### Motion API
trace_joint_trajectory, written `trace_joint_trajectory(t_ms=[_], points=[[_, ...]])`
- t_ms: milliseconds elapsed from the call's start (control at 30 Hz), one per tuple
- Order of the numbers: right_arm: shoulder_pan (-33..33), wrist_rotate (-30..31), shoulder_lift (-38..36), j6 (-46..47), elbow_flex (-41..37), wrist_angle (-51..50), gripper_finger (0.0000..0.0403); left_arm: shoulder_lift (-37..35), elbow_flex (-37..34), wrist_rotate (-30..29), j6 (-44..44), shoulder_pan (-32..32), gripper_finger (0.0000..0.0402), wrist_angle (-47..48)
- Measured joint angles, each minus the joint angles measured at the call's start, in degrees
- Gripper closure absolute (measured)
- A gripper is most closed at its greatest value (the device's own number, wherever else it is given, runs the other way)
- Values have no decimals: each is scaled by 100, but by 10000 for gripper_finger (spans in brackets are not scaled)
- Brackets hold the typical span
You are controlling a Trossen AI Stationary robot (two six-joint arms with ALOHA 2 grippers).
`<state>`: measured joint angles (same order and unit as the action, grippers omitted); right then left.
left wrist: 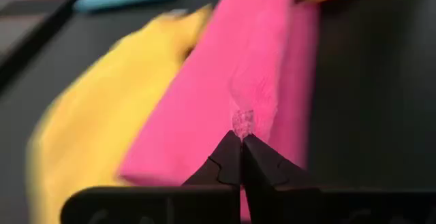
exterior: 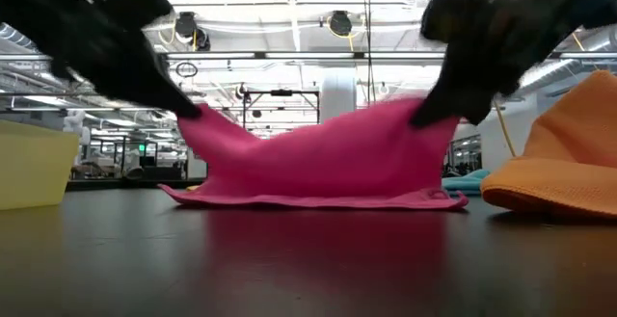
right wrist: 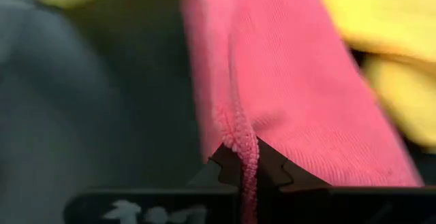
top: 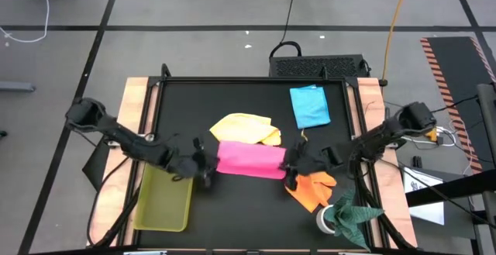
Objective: Fold microfiber towels
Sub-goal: Fold the pink microfiber towel
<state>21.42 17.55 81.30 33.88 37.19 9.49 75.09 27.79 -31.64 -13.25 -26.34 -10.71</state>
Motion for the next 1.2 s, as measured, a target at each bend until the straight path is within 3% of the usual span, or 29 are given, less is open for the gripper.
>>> trace_joint_trajectory(t_ms=[100,233,467,600,867,1067,1200], points=[[583,-338,-90,-5,4,942,403,-59,237,309,-176,-705,399,-244],[1338,-433,-101,-360,91,2178,403,-57,797,282,-492,-1615,397,-322],[1831,-403,-117,-954,468,3084,403,-57,1583,-669,-19,-2329,397,-438],[1555,-323,-125,-709,470,2480,403,-54,1587,-1021,-41,-2079,397,57],[668,621,-116,260,459,-363,403,535,1574,-2134,-1662,-1044,395,2460],[-66,1139,-121,-75,459,-1049,403,1048,1572,-3018,-1422,-331,398,2503],[-351,1266,-123,-298,459,-1258,403,1224,1574,-3097,-1221,-85,397,2481]])
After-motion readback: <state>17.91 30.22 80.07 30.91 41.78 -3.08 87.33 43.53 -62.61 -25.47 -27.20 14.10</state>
